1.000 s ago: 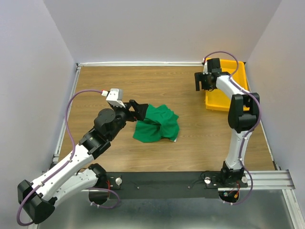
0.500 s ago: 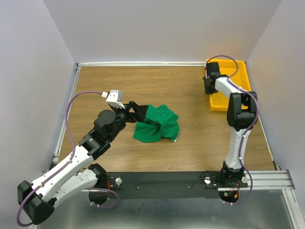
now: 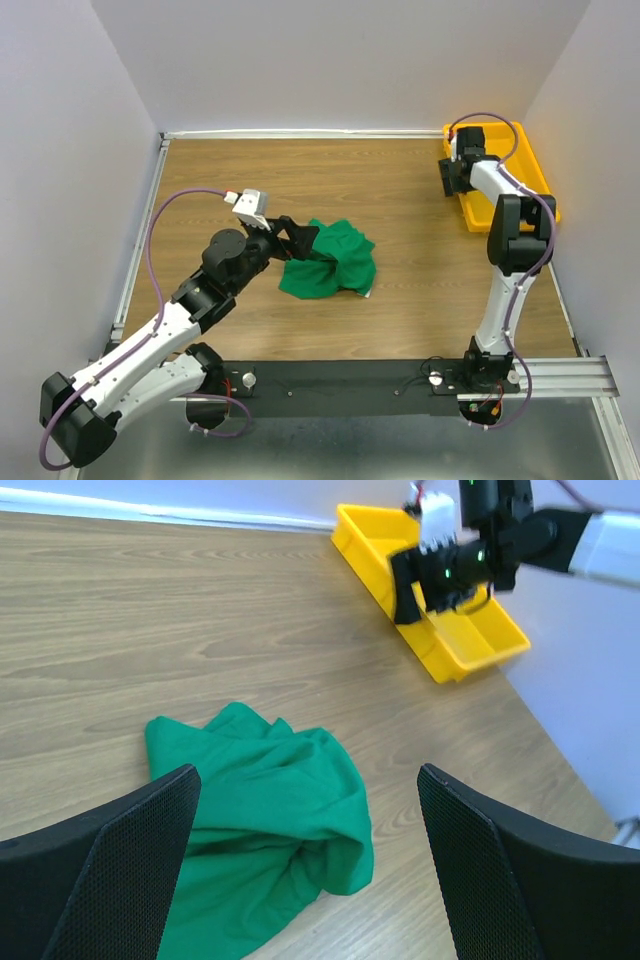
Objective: Fold and stack the t-shirts
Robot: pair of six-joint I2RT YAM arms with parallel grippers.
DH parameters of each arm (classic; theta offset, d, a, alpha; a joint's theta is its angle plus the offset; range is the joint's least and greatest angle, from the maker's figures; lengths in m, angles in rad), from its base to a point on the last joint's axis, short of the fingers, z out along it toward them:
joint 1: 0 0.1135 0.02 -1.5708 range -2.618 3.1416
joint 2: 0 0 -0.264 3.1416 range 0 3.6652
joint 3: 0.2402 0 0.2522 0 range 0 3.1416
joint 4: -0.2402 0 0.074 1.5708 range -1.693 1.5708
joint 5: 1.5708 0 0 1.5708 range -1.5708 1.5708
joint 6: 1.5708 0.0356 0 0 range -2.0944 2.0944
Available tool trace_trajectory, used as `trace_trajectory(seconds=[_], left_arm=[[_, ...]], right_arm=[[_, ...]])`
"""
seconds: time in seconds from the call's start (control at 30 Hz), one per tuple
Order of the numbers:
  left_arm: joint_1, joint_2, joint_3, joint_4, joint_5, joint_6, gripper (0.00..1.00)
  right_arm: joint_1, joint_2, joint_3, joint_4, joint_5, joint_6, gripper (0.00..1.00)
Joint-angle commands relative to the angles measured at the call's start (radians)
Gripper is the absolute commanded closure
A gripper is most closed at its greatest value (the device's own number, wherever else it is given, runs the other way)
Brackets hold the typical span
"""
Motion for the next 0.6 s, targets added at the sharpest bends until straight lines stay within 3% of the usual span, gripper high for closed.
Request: trace_trajectory(seconds=[0.0, 0.03, 0.1, 0.2, 0.27, 0.3, 0.33, 0.37, 0.4, 0.47, 0.57], left_arm=[[0.005, 0.058, 0.009, 0.031, 0.214, 0.111, 0.03], [0.004, 0.101, 0.023, 0.012, 0.25, 0.134, 0.04], [-0.012, 0.153, 0.076, -0.083, 0.305, 0.207, 0.07], [-0.059, 0.263, 0.165, -0.255, 0.277, 0.266, 0.12], [-0.077, 0.328, 0.219, -0.371, 0.255, 0.264, 0.17], [-0.094, 0.339, 0.228, -0.393, 0.252, 0.245, 0.18], [-0.101, 0.331, 0.231, -0.408, 0.244, 0.226, 0.21], [-0.104, 0.318, 0.23, -0.417, 0.235, 0.206, 0.21], [-0.105, 0.296, 0.216, -0.42, 0.223, 0.18, 0.22], [-0.105, 0.219, 0.195, -0.417, 0.183, 0.09, 0.2], [-0.094, 0.129, 0.118, -0.376, 0.147, -0.038, 0.12]], right_arm=[[0.008, -0.16, -0.04, 0.015, -0.222, -0.087, 0.0], [0.022, -0.229, -0.05, 0.0, -0.344, -0.146, 0.0], [0.048, -0.295, -0.08, -0.036, -0.426, -0.241, 0.0], [0.076, -0.421, -0.146, -0.079, -0.64, -0.294, 0.0], [0.074, -0.484, -0.208, -0.146, -0.886, -0.308, 0.0], [0.076, -0.5, -0.235, -0.189, -0.984, -0.36, 0.0], [0.082, -0.512, -0.283, -0.252, -1.187, -0.425, 0.0], [0.096, -0.524, -0.316, -0.321, -1.263, -0.493, 0.0], [0.12, -0.552, -0.352, -0.409, -1.306, -0.566, 0.0], [0.249, -0.601, -0.466, -0.429, -1.295, -0.584, 0.03], [0.476, -0.705, -0.562, -0.265, -1.088, -0.405, 0.11]])
